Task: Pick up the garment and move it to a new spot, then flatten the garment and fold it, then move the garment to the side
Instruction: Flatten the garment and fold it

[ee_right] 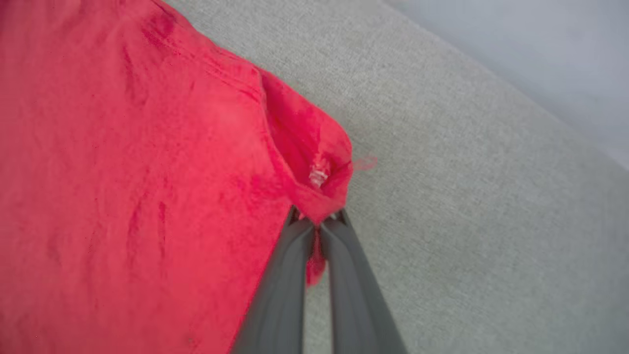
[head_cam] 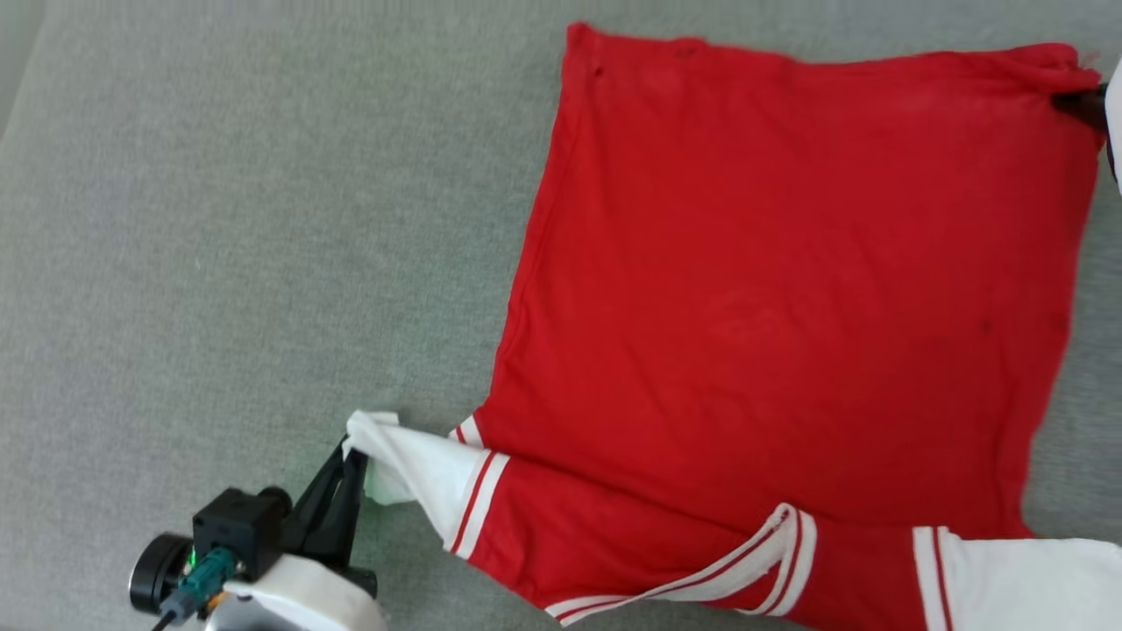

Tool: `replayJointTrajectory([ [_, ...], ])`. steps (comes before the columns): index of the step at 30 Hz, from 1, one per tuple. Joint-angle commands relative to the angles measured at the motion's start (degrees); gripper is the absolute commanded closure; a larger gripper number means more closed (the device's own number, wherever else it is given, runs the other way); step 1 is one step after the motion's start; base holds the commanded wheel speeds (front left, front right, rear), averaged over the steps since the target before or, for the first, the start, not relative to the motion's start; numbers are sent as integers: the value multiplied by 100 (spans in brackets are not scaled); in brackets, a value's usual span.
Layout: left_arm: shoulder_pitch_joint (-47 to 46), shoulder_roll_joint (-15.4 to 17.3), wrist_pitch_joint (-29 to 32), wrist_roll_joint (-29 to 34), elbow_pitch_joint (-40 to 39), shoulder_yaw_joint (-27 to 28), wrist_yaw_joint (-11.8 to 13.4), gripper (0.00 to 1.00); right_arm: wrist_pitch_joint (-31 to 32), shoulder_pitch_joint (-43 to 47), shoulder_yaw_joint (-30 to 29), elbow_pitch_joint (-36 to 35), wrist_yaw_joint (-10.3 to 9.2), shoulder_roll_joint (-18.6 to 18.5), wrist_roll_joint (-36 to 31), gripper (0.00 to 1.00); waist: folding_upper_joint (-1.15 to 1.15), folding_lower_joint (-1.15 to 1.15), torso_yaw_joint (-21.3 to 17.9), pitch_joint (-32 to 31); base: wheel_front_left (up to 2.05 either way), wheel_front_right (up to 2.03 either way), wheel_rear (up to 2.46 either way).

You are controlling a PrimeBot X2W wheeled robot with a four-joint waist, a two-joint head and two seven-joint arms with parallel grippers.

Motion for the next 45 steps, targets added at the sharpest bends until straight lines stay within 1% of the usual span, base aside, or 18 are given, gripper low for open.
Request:
replayJointTrajectory([
  [1,158,48,-13,-40,-5,23,54,100,-156,159,130,-220,-4,-173,95,100,0,0,-342,-480,0,0,0],
  [6,483,188,-6,-129,-69,80,150,100,-584,513,482,-1006,-4,-785,429,100,0,0,-693,-965,0,0,0],
  [10,732,308,14,-189,-142,111,232,100,-926,1024,648,-1554,-4,-1316,686,100,0,0,-964,-1280,0,0,0],
  [14,905,380,32,-236,-228,134,312,100,-1206,1738,713,-1908,-4,-1863,910,100,0,0,-1198,-1469,0,0,0],
  [18,1027,453,32,-253,-305,163,393,100,-1445,2668,732,-2009,-4,-2237,1226,100,0,0,-1394,-1557,0,0,0],
  [19,1027,453,32,-253,-305,163,393,100,-1445,2668,732,-2009,-4,-2237,1226,100,0,0,-1394,-1557,0,0,0],
  [22,1086,488,36,-241,-358,170,420,100,-1714,3444,774,-1935,-4,-2364,1440,100,0,0,-1486,-1564,0,0,0],
  [25,1098,500,46,-232,-393,169,454,100,-1941,4204,837,-1785,-4,-2339,1621,100,0,0,-1536,-1553,0,0,0],
  [27,1091,509,50,-225,-406,168,458,100,-2140,4597,815,-1678,-4,-2240,1725,100,0,0,-1557,-1524,0,0,0],
  [30,1028,511,65,-209,-412,156,446,100,-2225,5184,906,-1549,-4,-2080,1823,100,0,0,-1557,-1476,0,0,0],
  [35,991,523,76,-224,-396,167,450,100,-2395,5436,705,-1344,-4,-1823,1805,100,0,0,-1576,-1450,0,0,0],
  [36,990,528,83,-226,-393,166,455,100,-2416,5396,636,-1343,-3,-1824,1760,58,0,0,-1580,-1459,0,0,0],
  [37,989,528,90,-227,-392,164,462,100,-2468,5320,548,-1376,-4,-1860,1686,0,0,0,-1583,-1473,0,0,0],
  [43,978,511,97,-200,-433,133,478,100,-2590,4819,-163,-1889,-3,-2244,1384,0,0,0,-1550,-1526,0,0,0],
  [45,935,501,104,-186,-446,122,475,100,-2530,4617,-412,-2112,-3,-2311,1270,0,0,0,-1507,-1497,0,0,0],
])
